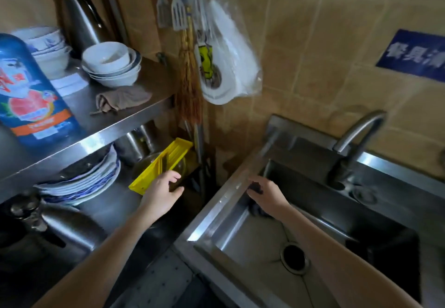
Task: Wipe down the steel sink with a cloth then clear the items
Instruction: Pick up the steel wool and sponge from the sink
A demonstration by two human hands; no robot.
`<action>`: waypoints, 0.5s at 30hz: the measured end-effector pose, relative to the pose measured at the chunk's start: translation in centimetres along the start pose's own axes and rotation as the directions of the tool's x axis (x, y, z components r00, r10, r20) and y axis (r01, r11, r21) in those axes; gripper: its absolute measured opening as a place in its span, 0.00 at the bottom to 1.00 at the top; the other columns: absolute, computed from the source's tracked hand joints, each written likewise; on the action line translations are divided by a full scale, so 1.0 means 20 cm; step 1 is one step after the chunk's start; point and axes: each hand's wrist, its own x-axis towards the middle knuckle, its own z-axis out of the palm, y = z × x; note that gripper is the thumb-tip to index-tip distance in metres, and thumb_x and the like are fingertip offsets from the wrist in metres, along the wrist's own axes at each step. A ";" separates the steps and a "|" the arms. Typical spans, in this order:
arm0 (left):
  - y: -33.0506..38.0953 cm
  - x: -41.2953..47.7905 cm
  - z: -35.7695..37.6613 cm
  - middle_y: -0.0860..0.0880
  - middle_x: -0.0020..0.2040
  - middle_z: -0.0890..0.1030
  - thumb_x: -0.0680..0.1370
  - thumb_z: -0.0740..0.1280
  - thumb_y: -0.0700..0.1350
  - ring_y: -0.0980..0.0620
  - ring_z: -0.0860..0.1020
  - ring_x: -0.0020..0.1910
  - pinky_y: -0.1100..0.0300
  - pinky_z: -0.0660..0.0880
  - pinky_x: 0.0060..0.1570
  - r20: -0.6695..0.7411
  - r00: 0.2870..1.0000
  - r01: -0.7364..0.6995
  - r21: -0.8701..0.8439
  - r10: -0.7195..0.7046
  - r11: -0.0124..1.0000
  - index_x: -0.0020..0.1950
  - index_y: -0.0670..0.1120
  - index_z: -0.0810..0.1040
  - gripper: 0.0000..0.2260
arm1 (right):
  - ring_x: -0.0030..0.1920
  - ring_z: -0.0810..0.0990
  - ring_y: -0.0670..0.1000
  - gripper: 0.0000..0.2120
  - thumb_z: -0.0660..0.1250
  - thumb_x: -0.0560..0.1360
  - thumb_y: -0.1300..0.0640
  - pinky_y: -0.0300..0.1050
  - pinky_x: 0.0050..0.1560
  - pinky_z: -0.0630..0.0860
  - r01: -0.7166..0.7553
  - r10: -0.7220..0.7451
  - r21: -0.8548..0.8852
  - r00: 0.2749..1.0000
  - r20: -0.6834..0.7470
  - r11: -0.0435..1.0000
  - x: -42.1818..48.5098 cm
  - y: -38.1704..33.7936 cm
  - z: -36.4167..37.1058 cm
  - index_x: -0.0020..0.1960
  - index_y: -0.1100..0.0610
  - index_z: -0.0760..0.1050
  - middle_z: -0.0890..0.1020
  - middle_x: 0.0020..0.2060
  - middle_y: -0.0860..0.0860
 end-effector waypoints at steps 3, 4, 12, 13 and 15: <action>0.04 0.01 0.13 0.52 0.49 0.76 0.73 0.70 0.43 0.52 0.76 0.48 0.57 0.72 0.48 0.103 0.995 0.002 0.017 -0.004 1.000 0.54 0.48 0.76 0.11 | 0.58 0.78 0.54 0.21 0.66 0.76 0.55 0.51 0.58 0.76 -0.095 0.094 -0.021 0.995 -0.016 0.995 -0.10 0.16 -0.02 0.68 0.50 0.71 0.80 0.58 0.52; 0.06 0.01 0.18 0.52 0.50 0.75 0.74 0.70 0.43 0.53 0.75 0.48 0.57 0.72 0.49 0.137 0.991 0.000 0.020 -0.003 1.000 0.55 0.48 0.76 0.11 | 0.60 0.77 0.54 0.22 0.66 0.75 0.55 0.51 0.59 0.75 -0.124 0.123 -0.030 0.992 -0.022 0.992 -0.14 0.21 -0.03 0.68 0.50 0.71 0.79 0.60 0.51; 0.21 0.03 0.53 0.50 0.51 0.76 0.75 0.67 0.42 0.53 0.74 0.48 0.57 0.73 0.50 0.321 0.947 -0.040 0.021 0.031 0.999 0.56 0.45 0.76 0.10 | 0.66 0.73 0.54 0.21 0.66 0.75 0.54 0.51 0.65 0.70 -0.322 0.315 -0.047 0.943 -0.107 0.946 -0.36 0.56 -0.13 0.67 0.51 0.73 0.77 0.64 0.52; 0.23 0.04 0.57 0.49 0.50 0.77 0.75 0.68 0.41 0.52 0.75 0.48 0.57 0.73 0.49 0.337 0.941 -0.046 0.020 0.036 0.999 0.55 0.45 0.76 0.10 | 0.67 0.73 0.53 0.21 0.66 0.74 0.54 0.50 0.66 0.70 -0.341 0.333 -0.048 0.935 -0.118 0.939 -0.38 0.60 -0.15 0.67 0.50 0.72 0.76 0.65 0.51; 0.28 0.05 0.65 0.49 0.49 0.77 0.74 0.68 0.41 0.51 0.76 0.48 0.58 0.73 0.48 0.369 0.928 -0.058 0.025 0.045 0.998 0.54 0.46 0.76 0.09 | 0.67 0.72 0.53 0.22 0.67 0.74 0.56 0.50 0.67 0.68 -0.378 0.371 -0.039 0.920 -0.128 0.925 -0.42 0.67 -0.19 0.68 0.51 0.72 0.75 0.66 0.51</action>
